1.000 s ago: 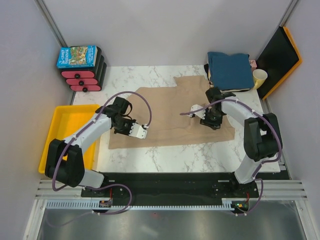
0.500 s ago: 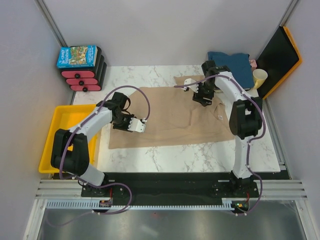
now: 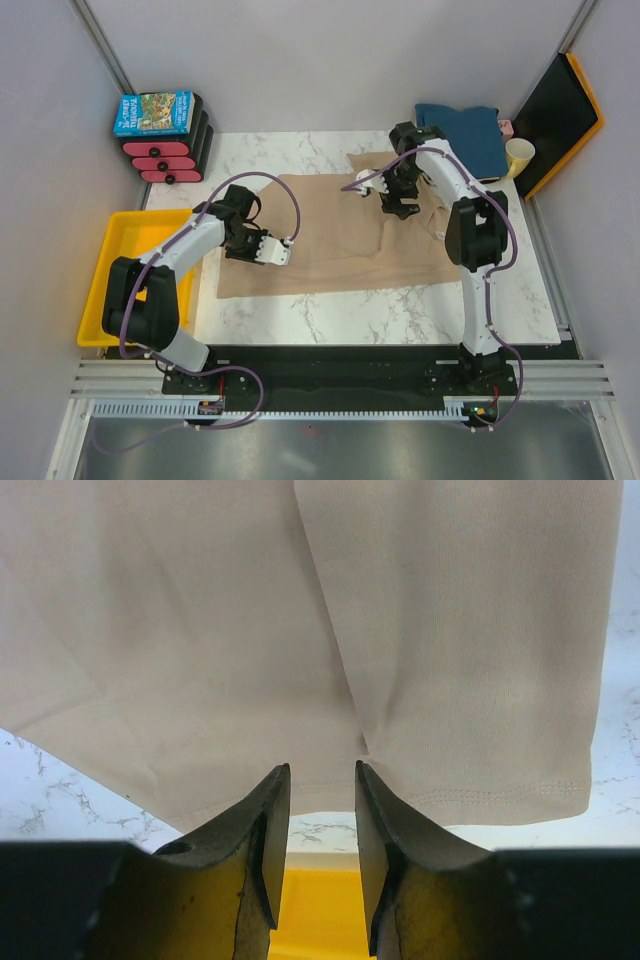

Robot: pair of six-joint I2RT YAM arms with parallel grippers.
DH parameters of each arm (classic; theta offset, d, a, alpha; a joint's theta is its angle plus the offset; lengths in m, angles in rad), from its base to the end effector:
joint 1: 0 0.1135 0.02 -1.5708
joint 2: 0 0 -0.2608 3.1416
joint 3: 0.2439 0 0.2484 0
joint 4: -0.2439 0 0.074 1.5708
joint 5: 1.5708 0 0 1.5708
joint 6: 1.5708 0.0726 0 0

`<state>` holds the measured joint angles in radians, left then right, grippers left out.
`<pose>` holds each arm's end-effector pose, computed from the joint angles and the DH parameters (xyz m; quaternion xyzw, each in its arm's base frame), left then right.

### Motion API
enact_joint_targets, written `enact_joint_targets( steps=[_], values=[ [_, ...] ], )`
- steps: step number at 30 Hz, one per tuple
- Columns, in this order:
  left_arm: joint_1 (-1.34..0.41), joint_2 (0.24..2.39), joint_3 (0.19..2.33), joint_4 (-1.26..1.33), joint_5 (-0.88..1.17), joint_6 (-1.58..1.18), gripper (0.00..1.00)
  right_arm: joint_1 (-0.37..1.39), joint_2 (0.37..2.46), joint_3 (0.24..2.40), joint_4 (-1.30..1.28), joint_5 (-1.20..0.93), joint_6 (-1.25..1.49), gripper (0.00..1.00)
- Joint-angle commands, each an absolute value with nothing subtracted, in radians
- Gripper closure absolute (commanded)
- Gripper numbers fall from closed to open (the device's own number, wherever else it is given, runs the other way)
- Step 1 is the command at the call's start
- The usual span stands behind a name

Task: Fold and stack the t-shirts
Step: Fold the flattened tshirt in 1/3 of the way

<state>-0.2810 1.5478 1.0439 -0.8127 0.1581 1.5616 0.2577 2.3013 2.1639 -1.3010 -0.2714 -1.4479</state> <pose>0.2761 -0.0916 0.1694 0.7936 0.5901 0.0127 0.1481 0.4399 0.1361 0.1915 -0.7505 0.6437 0.0750 0.1299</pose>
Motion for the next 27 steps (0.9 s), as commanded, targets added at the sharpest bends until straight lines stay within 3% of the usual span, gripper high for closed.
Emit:
enact_joint_targets(
  steps=[1, 8, 15, 19, 20, 24, 27],
  values=[
    [-0.278, 1.516, 1.040, -0.807, 0.150, 1.565, 0.61, 0.279, 2.191, 2.051, -1.460, -0.290, -1.578, 0.13],
    [-0.278, 1.523, 1.051, -0.807, 0.152, 1.563, 0.61, 0.298, 2.250, 2.080, -1.459, -0.299, -1.546, 0.20],
    [-0.278, 1.528, 1.046, -0.808, 0.153, 1.563, 0.62, 0.318, 2.312, 2.095, -1.457, -0.291, -1.514, 0.40],
    [-0.278, 1.529, 1.042, -0.807, 0.149, 1.568, 0.62, 0.330, 2.307, 2.063, -1.459, -0.288, -1.520, 0.42],
    [-0.278, 1.529, 1.040, -0.807, 0.149, 1.569, 0.62, 0.336, 2.304, 2.057, -1.459, -0.284, -1.522, 0.46],
    [-0.276, 1.534, 1.043, -0.807, 0.155, 1.568, 0.62, 0.342, 2.295, 2.063, -1.459, -0.252, -1.500, 1.00],
    [-0.278, 1.534, 1.039, -0.805, 0.163, 1.568, 0.62, 0.342, 2.272, 2.079, -1.457, -0.206, -1.462, 1.00]
  ],
)
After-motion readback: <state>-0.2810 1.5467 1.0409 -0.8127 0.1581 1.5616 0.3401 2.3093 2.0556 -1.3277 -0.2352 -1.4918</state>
